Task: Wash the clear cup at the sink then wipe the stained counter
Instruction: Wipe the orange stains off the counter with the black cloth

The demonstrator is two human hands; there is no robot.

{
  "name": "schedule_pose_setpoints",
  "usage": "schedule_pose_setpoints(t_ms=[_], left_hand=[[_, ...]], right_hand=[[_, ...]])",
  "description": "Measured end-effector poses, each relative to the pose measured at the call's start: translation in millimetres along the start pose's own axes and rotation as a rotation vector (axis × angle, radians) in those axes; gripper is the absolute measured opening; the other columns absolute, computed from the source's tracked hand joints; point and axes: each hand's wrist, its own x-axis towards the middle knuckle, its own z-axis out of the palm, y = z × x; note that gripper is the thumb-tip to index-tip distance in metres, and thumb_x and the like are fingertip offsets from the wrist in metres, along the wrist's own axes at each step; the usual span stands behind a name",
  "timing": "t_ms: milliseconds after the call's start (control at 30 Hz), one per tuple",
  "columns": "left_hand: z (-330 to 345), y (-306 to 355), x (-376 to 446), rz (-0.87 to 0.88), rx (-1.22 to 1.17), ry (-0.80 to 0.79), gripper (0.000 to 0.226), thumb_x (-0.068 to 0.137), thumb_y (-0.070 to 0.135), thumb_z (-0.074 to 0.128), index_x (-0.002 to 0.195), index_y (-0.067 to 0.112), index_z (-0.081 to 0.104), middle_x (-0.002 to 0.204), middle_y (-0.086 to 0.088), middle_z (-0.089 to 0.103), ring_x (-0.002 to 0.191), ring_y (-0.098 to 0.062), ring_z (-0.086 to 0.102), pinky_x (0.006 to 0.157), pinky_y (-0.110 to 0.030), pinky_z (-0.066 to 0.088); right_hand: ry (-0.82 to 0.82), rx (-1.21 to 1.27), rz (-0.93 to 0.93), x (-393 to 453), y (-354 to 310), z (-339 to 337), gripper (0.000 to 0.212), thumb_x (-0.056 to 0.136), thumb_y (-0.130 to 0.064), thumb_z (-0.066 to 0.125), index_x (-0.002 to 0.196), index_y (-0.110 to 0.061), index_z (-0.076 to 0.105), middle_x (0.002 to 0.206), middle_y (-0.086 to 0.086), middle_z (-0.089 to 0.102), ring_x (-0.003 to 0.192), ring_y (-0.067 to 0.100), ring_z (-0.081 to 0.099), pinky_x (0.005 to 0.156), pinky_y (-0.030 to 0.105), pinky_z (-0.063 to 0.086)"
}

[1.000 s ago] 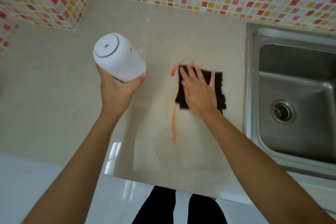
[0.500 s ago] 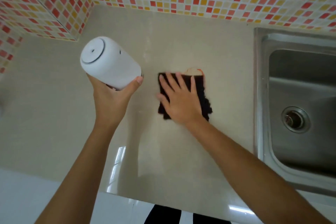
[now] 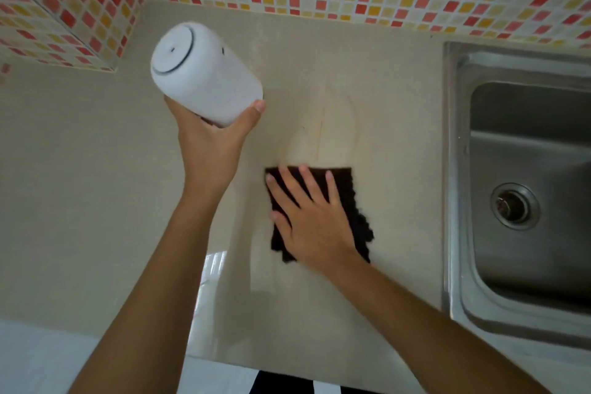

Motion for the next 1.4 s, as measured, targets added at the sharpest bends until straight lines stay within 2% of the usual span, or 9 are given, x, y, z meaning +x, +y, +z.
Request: schedule_pose_setpoints(t_ms=[200,333,533,700,867,967,1133,1267,1400], left_hand=[[-13,-16,-2,0.035,0.110,-0.081,0.096,0.070,0.034,0.086,0.142,0.011,0.028,0.136,0.003,0.050,0.122,-0.004,0.052,0.099,-0.035,0.050],[-32,-22,8,0.018,0.135,-0.055,0.096,0.070,0.035,0.086,0.143,0.013,0.027,0.135,0.005,0.051,0.121,-0.004,0.052,0.099,-0.038,0.050],[-39,-24,20,0.014,0.164,-0.053,0.100,0.069,0.035,0.086,0.144,0.011,0.025,0.134,0.009,0.051,0.120,0.000,0.052,0.099,-0.033,0.050],[-44,-32,21,0.008,0.140,-0.026,0.099,0.070,0.036,0.086,0.144,0.013,0.025,0.135,0.008,0.051,0.121,-0.003,0.053,0.099,-0.040,0.050],[-55,-39,8,0.022,0.127,-0.026,0.095,0.072,0.034,0.085,0.144,0.010,0.027,0.138,0.001,0.051,0.124,-0.009,0.052,0.101,-0.041,0.049],[-58,-37,6,0.012,0.118,0.005,0.095,0.072,0.032,0.085,0.144,0.011,0.027,0.139,0.001,0.050,0.124,-0.008,0.052,0.102,-0.042,0.048],[-49,-27,12,0.011,0.081,-0.019,0.092,0.074,0.026,0.084,0.144,0.014,0.026,0.138,0.003,0.049,0.123,-0.005,0.052,0.101,-0.040,0.050],[-45,-24,12,0.027,0.098,-0.045,0.092,0.072,0.028,0.085,0.144,0.014,0.028,0.137,0.002,0.051,0.122,-0.008,0.053,0.101,-0.042,0.049],[-47,-30,-3,0.036,0.101,-0.073,0.092,0.072,0.024,0.085,0.144,0.016,0.029,0.138,0.003,0.051,0.123,-0.009,0.053,0.100,-0.041,0.050]], right_hand=[[-0.036,0.008,0.276,177,85,-22,0.055,0.102,-0.048,0.011,0.155,-0.032,0.006,0.163,-0.006,0.004,0.150,0.023,0.000,0.118,0.055,-0.003],[0.062,-0.022,0.169,86,44,-10,0.056,0.102,-0.048,0.018,0.155,-0.029,0.011,0.163,-0.004,0.013,0.150,0.027,0.008,0.117,0.058,0.006],[-0.113,0.004,-0.096,-82,-51,8,0.060,0.100,-0.047,0.031,0.155,-0.029,0.014,0.163,-0.002,0.013,0.149,0.028,0.014,0.114,0.060,0.014],[0.004,-0.021,0.022,84,2,-3,0.055,0.100,-0.046,0.028,0.152,-0.033,0.023,0.161,-0.005,0.021,0.148,0.025,0.016,0.116,0.058,0.008],[-0.022,0.012,0.260,198,53,-15,0.055,0.102,-0.046,0.010,0.155,-0.030,0.005,0.164,-0.005,0.002,0.150,0.024,-0.001,0.118,0.056,-0.004],[0.062,0.010,0.282,128,17,-8,0.056,0.102,-0.044,0.017,0.155,-0.027,0.011,0.163,-0.001,0.009,0.150,0.027,0.005,0.117,0.058,0.001],[-0.019,0.021,0.017,-8,-32,3,0.058,0.101,-0.046,0.027,0.154,-0.027,0.016,0.163,-0.001,0.014,0.149,0.028,0.011,0.117,0.057,0.009],[0.027,-0.041,0.080,111,26,-9,0.057,0.099,-0.048,0.025,0.153,-0.031,0.023,0.161,-0.005,0.020,0.148,0.025,0.016,0.116,0.057,0.008],[-0.068,0.007,0.300,217,106,-35,0.057,0.102,-0.049,0.011,0.155,-0.030,0.002,0.164,-0.005,0.000,0.150,0.023,-0.002,0.118,0.055,-0.004]])
